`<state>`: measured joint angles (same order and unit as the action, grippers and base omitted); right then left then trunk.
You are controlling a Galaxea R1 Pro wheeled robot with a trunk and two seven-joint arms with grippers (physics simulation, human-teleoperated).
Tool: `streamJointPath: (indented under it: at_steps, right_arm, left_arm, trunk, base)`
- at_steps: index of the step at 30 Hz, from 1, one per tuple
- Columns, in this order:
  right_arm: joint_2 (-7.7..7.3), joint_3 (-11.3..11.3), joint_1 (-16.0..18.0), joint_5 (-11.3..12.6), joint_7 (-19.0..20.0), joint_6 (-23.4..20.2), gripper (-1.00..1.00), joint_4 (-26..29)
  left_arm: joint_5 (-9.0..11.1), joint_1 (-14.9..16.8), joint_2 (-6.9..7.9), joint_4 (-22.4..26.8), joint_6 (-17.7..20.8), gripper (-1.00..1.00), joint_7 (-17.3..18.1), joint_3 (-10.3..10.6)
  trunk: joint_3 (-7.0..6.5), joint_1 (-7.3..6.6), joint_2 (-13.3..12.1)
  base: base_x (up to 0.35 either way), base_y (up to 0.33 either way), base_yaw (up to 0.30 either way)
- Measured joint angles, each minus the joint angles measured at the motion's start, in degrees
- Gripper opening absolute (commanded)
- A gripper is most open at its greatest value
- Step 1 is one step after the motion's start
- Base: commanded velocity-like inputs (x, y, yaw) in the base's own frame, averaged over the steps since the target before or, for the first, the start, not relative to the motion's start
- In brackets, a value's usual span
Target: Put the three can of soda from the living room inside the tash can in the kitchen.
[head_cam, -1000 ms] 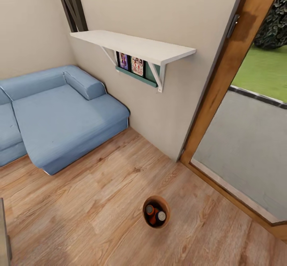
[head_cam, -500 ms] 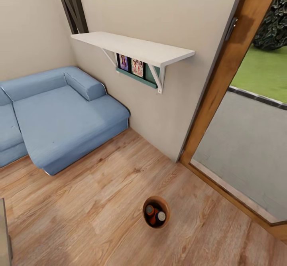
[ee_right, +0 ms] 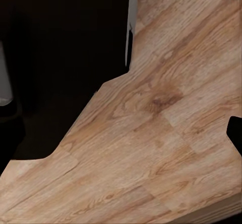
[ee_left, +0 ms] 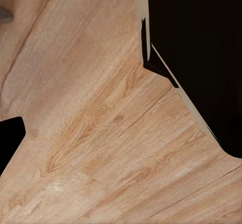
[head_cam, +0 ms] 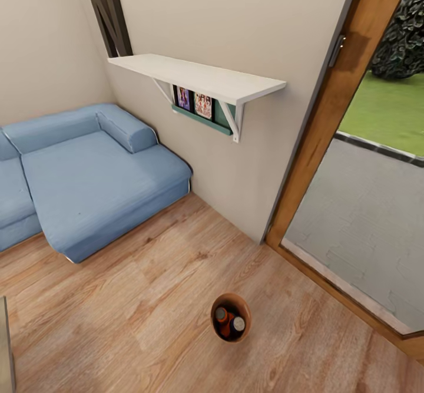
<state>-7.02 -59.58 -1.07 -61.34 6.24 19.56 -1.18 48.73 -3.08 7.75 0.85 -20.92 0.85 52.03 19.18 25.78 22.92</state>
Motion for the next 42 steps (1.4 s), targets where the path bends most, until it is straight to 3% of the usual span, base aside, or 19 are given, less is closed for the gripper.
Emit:
streamJointPath:
  at_steps: [10, 34, 42]
  right_arm:
    - [-0.04, 0.0, -0.8, -0.1, 0.0, 2.0, 1.0, 0.0]
    - [-0.43, 0.0, -1.0, -0.1, 0.0, 2.3, 1.0, 0.2]
    - [-1.61, -0.2, -1.0, 0.0, 0.0, 2.0, 1.0, 0.4]
  left_arm:
    - [-0.1, 0.0, -0.02, -0.1, 0.1, 1.0, 0.0, 0.0]
    - [0.0, 0.0, 0.01, -0.2, 1.9, 1.0, -0.1, -0.1]
    - [0.3, 0.0, 0.06, 0.1, 1.7, 1.0, -0.1, -0.2]
  trunk:
    - [-0.93, 0.0, 0.0]
    - [-3.19, 0.0, 0.0]
    - [-3.67, 0.0, 0.0]
  base:
    - [0.0, 0.0, 0.0]
    - [0.0, 0.0, 0.0]
    - [0.0, 0.0, 0.0]
